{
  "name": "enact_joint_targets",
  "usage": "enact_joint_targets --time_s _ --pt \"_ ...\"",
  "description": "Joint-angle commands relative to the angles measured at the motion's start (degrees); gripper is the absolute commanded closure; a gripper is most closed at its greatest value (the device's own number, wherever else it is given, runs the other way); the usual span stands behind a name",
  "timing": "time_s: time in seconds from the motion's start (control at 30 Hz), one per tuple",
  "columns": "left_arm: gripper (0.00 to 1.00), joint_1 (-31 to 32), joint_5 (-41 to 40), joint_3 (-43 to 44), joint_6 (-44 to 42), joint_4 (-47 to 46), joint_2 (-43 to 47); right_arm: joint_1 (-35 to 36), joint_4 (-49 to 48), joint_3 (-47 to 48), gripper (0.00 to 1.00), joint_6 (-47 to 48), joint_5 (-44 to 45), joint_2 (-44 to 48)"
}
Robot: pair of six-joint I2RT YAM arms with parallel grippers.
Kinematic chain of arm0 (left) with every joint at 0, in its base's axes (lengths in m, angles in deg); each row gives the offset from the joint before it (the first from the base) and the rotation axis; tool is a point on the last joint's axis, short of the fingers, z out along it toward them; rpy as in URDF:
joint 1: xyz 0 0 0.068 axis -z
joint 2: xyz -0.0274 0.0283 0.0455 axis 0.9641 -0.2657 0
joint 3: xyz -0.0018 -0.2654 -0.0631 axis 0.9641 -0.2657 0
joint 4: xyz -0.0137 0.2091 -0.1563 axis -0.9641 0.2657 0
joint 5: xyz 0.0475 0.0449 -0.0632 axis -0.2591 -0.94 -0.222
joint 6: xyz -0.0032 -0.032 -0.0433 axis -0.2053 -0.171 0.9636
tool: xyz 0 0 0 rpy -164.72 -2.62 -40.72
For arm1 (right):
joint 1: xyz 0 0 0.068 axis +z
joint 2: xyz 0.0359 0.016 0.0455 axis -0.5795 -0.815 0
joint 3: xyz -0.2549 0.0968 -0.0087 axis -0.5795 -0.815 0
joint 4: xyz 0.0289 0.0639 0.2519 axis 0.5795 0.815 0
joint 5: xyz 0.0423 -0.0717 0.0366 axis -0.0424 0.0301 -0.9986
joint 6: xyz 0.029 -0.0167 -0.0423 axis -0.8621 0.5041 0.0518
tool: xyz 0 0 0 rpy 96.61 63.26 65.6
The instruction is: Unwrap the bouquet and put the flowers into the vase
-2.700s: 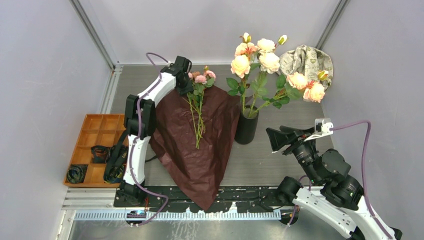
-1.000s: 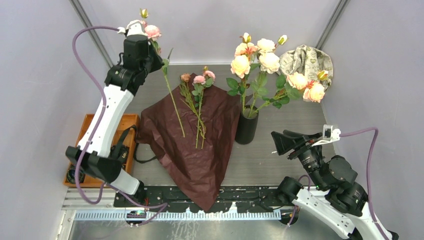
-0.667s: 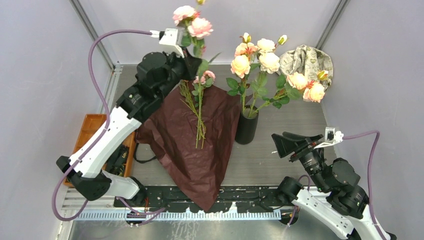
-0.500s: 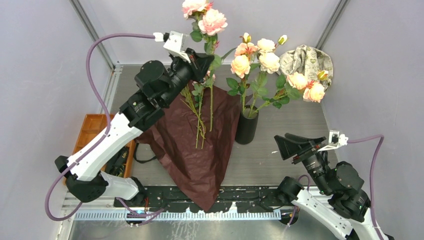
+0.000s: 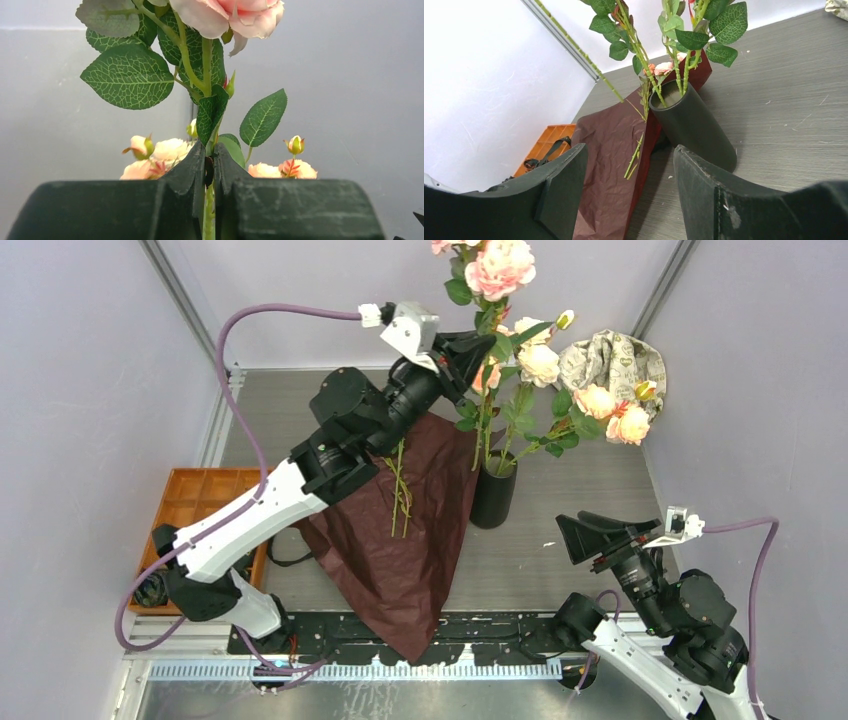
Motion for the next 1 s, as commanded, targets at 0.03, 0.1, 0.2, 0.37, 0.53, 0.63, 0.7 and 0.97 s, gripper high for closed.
enact_joint_targets --time_s 0.03,0.1,0.2,0.37,0.53,0.63,0.7,0.97 --pt "0.92 0.98 -0.96 5.31 -5.57 -8.39 -3.33 -0.49 -0.53 1.08 0.31 0.7 -0.54 0.29" --pt "0.92 1.01 -1.5 6.34 -6.02 -9.15 -4.99 -0.57 -0.49 1.26 0.31 0.75 -0.67 0.29" --pt "0.92 0.97 -1.54 6.97 -6.22 -10.19 -6.86 -0.56 -0.56 1.31 0.31 0.88 -0.93 0.31" --pt "0.92 1.0 -1.92 6.66 -6.36 -12.28 -8.68 -0.53 -0.66 0.99 0.31 0.89 -1.25 0.34" --pt "0.92 0.98 -1.75 5.01 -4.94 -13.93 -8.83 -0.62 -0.75 0.92 0.31 0.89 -1.37 0.3" --pt "0.92 0.96 -1.6 4.28 -4.17 -14.72 -8.39 -0.62 -0.75 0.91 0.31 0.88 -1.42 0.29" --pt "0.92 0.98 -1.4 3.87 -3.51 -14.71 -8.05 -0.63 -0.75 1.0 0.31 0.9 -1.5 0.29" --pt "0.92 0.97 -3.98 -7.24 -0.16 -18.5 -4.77 -0.75 -0.75 1.14 0.31 0.89 -1.51 0.29"
